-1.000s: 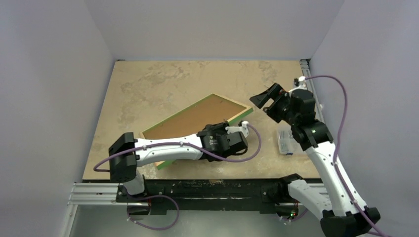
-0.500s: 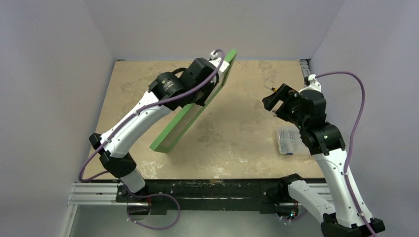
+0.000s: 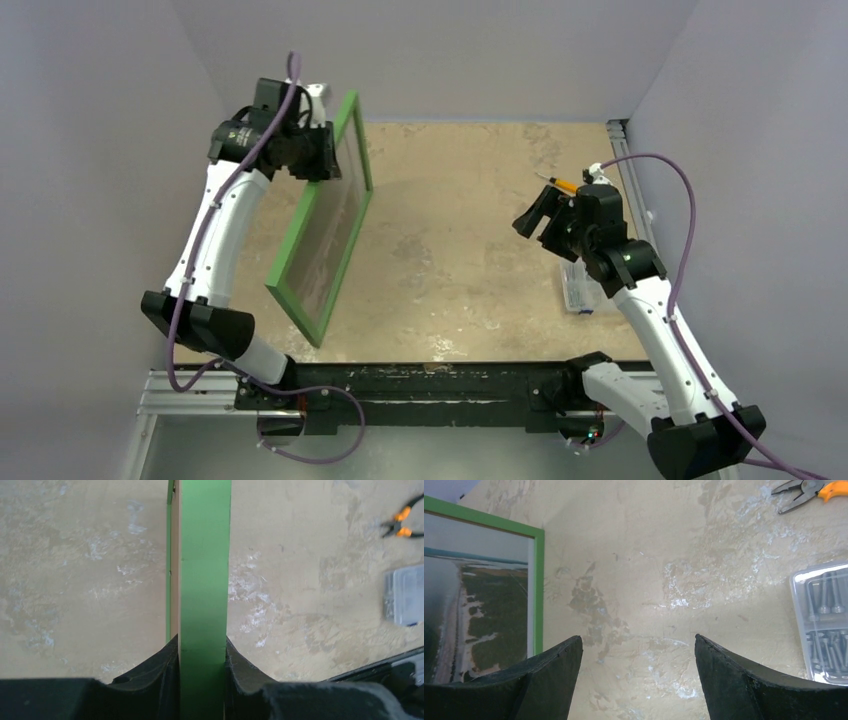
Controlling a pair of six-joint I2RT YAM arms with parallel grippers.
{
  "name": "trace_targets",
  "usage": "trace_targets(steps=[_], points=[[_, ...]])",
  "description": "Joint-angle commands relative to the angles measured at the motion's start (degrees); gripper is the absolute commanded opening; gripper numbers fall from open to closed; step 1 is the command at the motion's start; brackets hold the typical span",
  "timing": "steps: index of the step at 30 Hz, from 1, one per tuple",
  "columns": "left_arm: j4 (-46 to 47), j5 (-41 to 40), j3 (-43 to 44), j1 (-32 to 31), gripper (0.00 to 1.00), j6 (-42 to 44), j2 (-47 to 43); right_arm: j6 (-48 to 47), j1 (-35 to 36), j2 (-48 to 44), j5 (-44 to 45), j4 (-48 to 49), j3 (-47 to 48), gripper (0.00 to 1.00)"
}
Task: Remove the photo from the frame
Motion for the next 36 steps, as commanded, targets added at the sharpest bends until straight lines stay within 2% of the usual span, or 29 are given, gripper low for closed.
trace_targets(steps=[1, 3, 7, 11, 13, 20, 23, 26, 30, 36], points=[[7.45, 11.77, -4.40, 9.26, 0.00, -7.46, 0.87, 0.88, 0.12, 1.26, -3.27, 4.31, -0.82, 0.81], [7.03, 11.68, -5.33, 12.45, 0.00, -6.84, 1.08, 0.78, 0.21, 2.00, -3.90, 4.65, -0.96, 0.81], [12.44, 15.61, -11.33, 21.09, 0.00, -10.19, 0.19, 0.29, 0.27, 2.49, -4.52, 5.57, -1.41, 0.81], [22.41, 17.80, -18.39, 25.46, 0.00, -12.95, -0.34, -0.16, 0.31, 2.77, -4.88, 6.06, -2.43, 0.81], [23.16, 19.22, -19.18, 27.61, 0.00, -13.55, 1.78, -0.22, 0.20, 2.92, -5.26, 6.65, -3.12, 0.81], [19.40, 16.25, -15.38, 30.33, 0.00, -9.62, 12.26, 0.03, 0.31, 2.90, -6.37, 7.87, -5.87, 0.81], [18.26, 19.29, -14.15, 32.62, 0.00, -8.23, 16.15, -0.29, 0.27, 2.69, -6.08, 8.14, -6.76, 0.81], [18.23, 20.25, -14.14, 34.94, 0.00, -6.92, 17.80, -0.76, 0.34, 2.92, -6.14, 8.12, -6.84, 0.81], [17.46, 17.73, -13.77, 37.42, 0.00, -4.93, 18.65, -1.05, 0.34, 2.80, -5.92, 8.33, -7.51, 0.81], [9.87, 14.65, -5.47, 37.90, 0.02, -1.02, 24.72, -1.13, 0.40, 3.61, -6.48, 8.60, -8.05, 0.81]])
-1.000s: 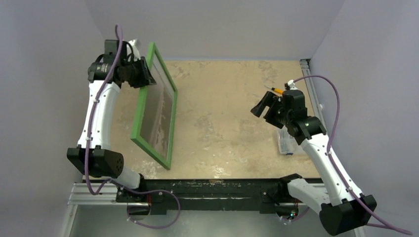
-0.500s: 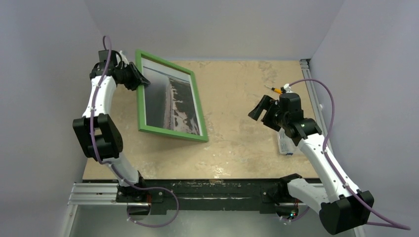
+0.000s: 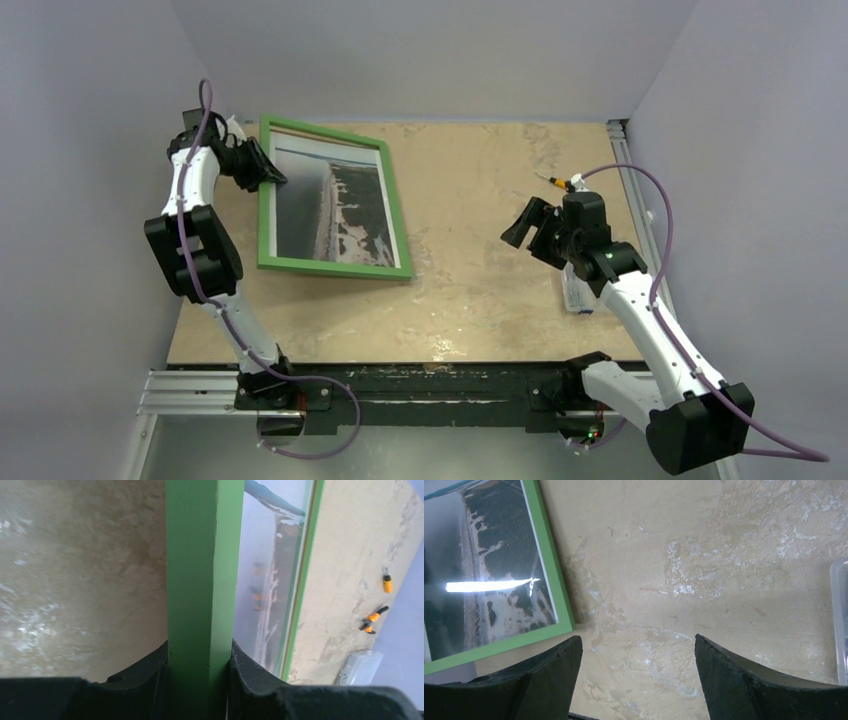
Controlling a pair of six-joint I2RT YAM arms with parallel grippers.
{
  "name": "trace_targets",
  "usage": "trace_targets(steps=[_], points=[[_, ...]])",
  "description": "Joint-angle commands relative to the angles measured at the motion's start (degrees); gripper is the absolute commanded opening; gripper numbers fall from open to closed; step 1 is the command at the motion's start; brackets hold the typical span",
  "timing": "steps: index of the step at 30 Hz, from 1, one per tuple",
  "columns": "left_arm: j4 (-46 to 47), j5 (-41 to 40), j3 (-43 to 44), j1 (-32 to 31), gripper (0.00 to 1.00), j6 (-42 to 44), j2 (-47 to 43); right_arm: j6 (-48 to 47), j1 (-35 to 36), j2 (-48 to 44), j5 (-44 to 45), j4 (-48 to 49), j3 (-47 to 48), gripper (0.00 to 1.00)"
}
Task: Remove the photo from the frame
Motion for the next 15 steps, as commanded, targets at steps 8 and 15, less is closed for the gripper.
trace_targets(steps=[8, 15], points=[[-11.66, -16.42, 8.51, 0.96, 0.03, 4.53, 5.73, -1.49, 0.35, 0.67, -0.03, 1.41, -0.91, 0.82], [-11.10, -17.50, 8.34, 0.96, 0.14, 4.31, 5.32, -1.36, 0.44, 0.88, 0.04, 1.30, -0.94, 0.82]])
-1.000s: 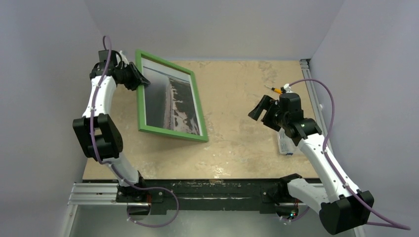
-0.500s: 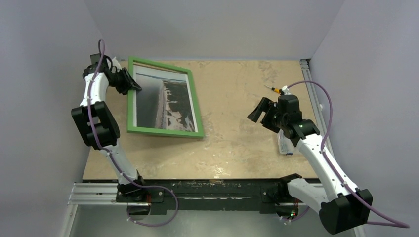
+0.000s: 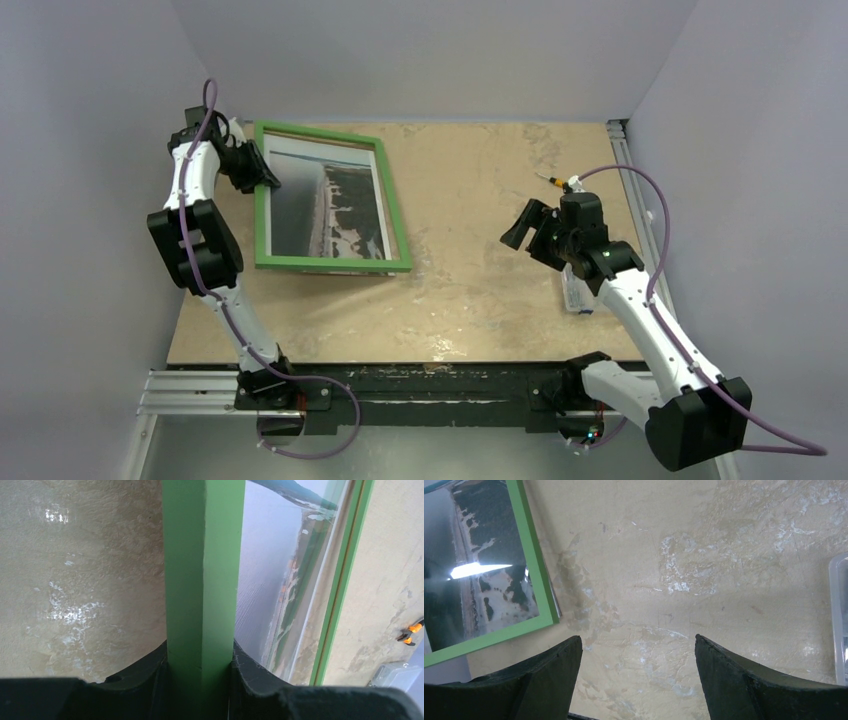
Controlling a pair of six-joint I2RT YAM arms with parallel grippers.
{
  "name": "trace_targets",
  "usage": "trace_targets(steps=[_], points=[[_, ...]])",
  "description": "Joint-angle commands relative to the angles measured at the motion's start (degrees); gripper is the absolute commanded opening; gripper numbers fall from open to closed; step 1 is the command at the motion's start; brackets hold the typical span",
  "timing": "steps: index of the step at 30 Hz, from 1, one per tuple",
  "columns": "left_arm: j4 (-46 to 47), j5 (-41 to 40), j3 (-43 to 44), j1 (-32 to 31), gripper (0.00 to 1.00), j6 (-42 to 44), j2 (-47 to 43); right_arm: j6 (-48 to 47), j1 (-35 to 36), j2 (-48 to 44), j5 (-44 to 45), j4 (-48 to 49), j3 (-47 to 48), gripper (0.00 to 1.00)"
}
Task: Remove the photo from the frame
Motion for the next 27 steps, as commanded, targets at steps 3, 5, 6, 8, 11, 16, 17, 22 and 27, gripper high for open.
trace_targets(steps=[3, 5, 6, 8, 11, 16, 17, 22, 27], points=[[-5.01, -11.11, 1.16, 0.77, 0.21, -0.23, -0.75, -1.06, 0.44, -0.31, 0.28, 1.13, -0.27, 0.82], [-4.90, -12.37, 1.09, 0.82, 0.25, -0.13, -1.09, -0.99, 0.44, -0.26, 0.10, 1.18, -0.48, 0.82], [-4.97, -12.81, 1.09, 0.74, 0.27, -0.06, -1.11, -0.99, 0.44, -0.20, -0.01, 1.22, -0.58, 0.82], [-4.92, -13.21, 0.95, 0.77, 0.29, 0.11, -1.24, -0.99, 0.48, -0.22, 0.01, 1.25, -0.76, 0.82], [-4.76, -14.19, 0.54, 0.77, 0.34, 0.16, -1.58, -1.12, 0.53, -0.25, 0.12, 1.23, -0.98, 0.82], [-4.03, -15.92, -0.22, 0.75, 0.41, -0.31, -2.30, -1.12, 0.52, -0.30, 0.03, 1.22, -1.23, 0.82], [-4.01, -16.24, -0.23, 0.71, 0.42, -0.43, -2.28, -1.10, 0.53, -0.28, 0.03, 1.26, -1.36, 0.82], [-3.70, -18.41, -0.49, 0.44, 0.48, -0.56, -2.87, -1.16, 0.49, -0.21, -0.12, 1.81, -2.10, 0.82], [-3.43, -20.92, -1.44, 0.29, 0.50, -1.29, -2.31, -1.34, 0.63, 0.07, -0.84, 2.75, -2.91, 0.82]])
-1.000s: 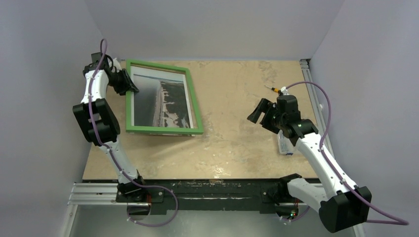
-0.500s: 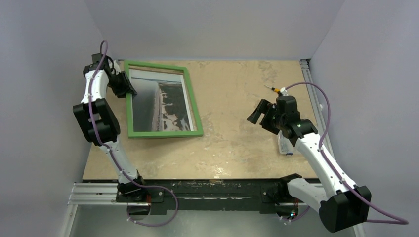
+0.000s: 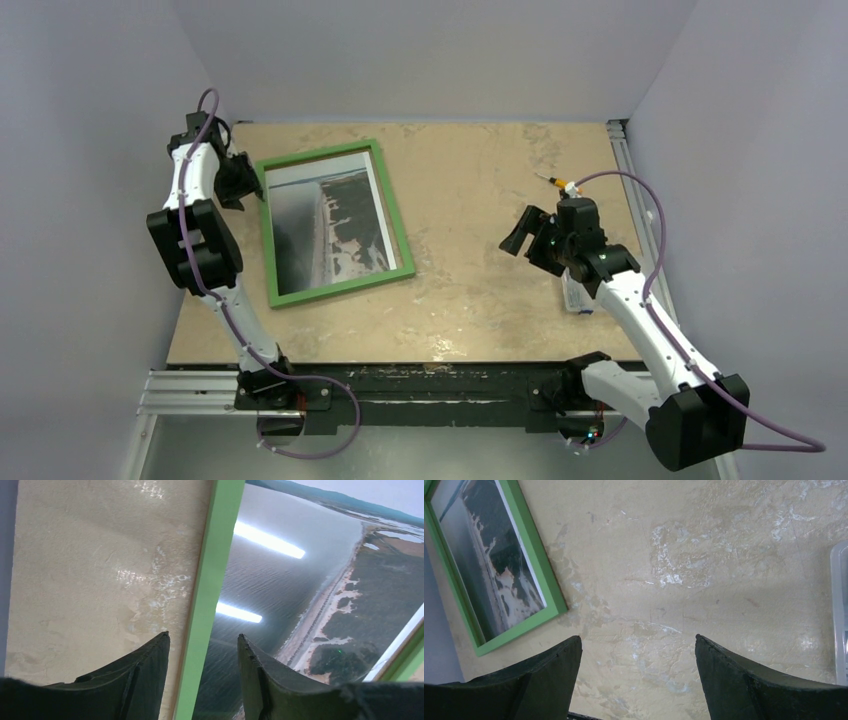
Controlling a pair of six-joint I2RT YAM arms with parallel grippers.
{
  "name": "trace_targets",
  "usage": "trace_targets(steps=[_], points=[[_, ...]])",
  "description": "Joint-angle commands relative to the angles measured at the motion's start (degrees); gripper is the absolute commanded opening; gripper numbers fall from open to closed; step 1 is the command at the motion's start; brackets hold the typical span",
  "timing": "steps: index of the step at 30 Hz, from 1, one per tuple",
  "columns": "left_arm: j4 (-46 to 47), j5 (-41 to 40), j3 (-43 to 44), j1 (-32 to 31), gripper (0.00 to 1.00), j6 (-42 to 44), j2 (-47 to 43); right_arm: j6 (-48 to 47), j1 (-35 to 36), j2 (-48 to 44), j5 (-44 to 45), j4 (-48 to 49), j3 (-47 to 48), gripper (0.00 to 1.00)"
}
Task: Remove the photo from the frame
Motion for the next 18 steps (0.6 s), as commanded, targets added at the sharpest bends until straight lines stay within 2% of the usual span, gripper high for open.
trace_targets(steps=[1, 18], points=[[0.62, -3.77, -1.08, -0.01, 0.50, -1.25, -2.17, -1.27, 0.41, 0.11, -1.02, 2.58, -0.81, 0.82], [0.90, -1.07, -1.71, -2.18, 0.47, 0.23, 6.58, -1.89, 0.79, 1.38, -1.67, 4.02, -1.17, 0.82]])
